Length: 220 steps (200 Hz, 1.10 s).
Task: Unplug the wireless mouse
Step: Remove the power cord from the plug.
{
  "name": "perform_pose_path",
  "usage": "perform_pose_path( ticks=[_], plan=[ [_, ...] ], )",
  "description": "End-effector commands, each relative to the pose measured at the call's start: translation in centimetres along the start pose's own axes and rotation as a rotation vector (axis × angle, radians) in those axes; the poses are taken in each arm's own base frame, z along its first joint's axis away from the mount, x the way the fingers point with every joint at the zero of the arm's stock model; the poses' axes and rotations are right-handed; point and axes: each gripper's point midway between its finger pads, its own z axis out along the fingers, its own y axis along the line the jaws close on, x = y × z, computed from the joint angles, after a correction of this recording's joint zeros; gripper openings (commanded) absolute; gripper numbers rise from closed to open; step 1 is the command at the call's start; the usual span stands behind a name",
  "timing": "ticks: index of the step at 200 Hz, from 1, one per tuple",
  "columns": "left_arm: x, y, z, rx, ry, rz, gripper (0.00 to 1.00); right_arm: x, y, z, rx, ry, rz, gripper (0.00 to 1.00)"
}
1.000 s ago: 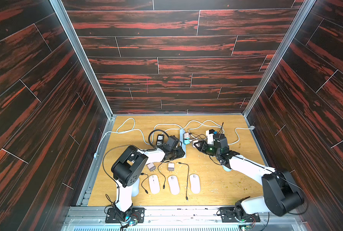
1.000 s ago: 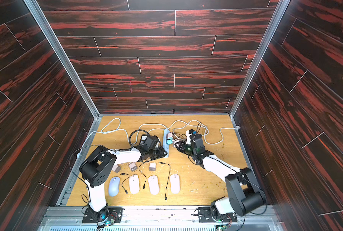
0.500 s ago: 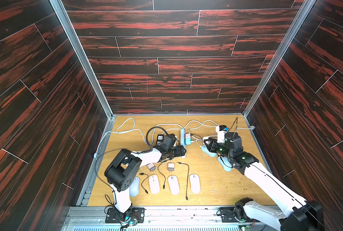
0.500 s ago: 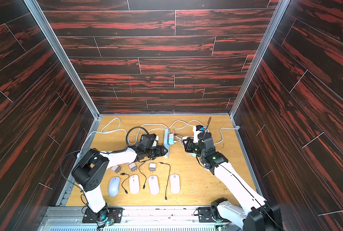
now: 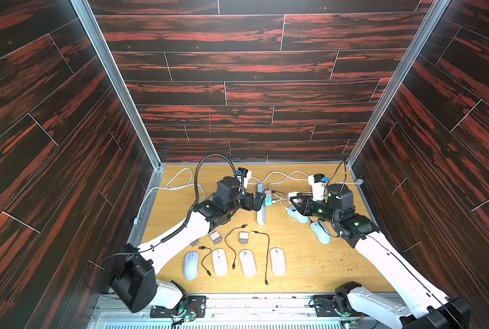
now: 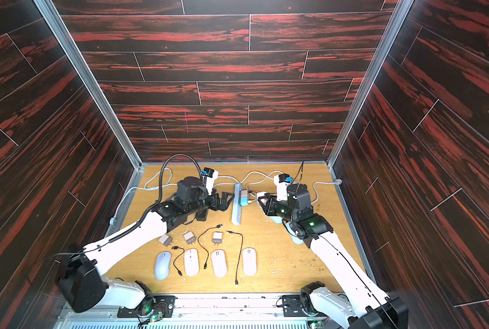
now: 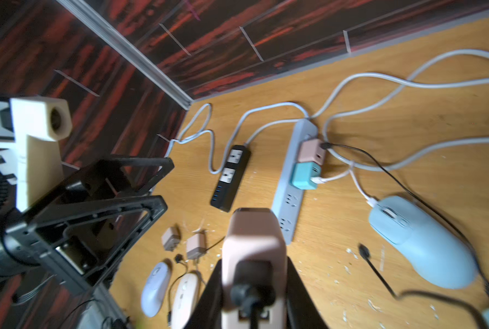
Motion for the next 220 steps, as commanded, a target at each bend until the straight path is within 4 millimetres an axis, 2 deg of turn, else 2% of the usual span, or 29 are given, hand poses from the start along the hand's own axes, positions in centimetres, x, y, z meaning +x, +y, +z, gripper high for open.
perform_pose_path(
  ticks=[1, 15, 30, 58, 71, 115, 138, 161, 188, 220],
  plan=[
    [-2.5, -1.7, -2.5, 0.038, -0.189, 0.261, 1.00, -0.4, 3.7, -0.8, -0.170, 0.048, -0.039, 0.00],
    [-2.4, -4.4, -3.8, 0.153, -0.270, 0.464, 0.97, -0.3, 4.7, -1.0, -0.216, 0.081, -0.053, 0.00],
    [-1.7, -6.3, -4.8, 0.212, -0.287, 0.645, 0.93, 0.0, 5.8, -1.1, -0.269, 0.117, -0.059, 0.00],
    [-0.2, -8.3, -5.2, 0.290, -0.260, 0.851, 0.91, 0.4, 6.9, -1.4, -0.328, 0.156, -0.048, 0.00],
    [0.1, -8.7, -4.9, 0.283, -0.248, 0.911, 0.91, 0.5, 7.0, -1.6, -0.332, 0.162, -0.038, 0.00],
    [-0.7, -8.9, -3.9, 0.249, -0.261, 0.922, 0.88, 1.2, 7.8, -1.4, -0.379, 0.195, -0.006, 0.00],
    [-1.1, -10.0, -3.9, 0.279, -0.282, 0.899, 0.85, 1.6, 7.8, -0.8, -0.383, 0.209, 0.009, 0.00],
    [-0.7, -11.3, -3.8, 0.333, -0.284, 0.881, 0.81, 1.8, 8.3, -0.1, -0.403, 0.219, 0.020, 0.00],
    [-0.1, -11.8, -3.3, 0.348, -0.275, 0.876, 0.74, 2.2, 9.0, 0.5, -0.418, 0.239, 0.011, 0.00],
    [-0.4, -11.8, -3.2, 0.333, -0.288, 0.868, 0.62, 2.4, 9.0, 0.6, -0.416, 0.246, 0.012, 0.00]
  ],
)
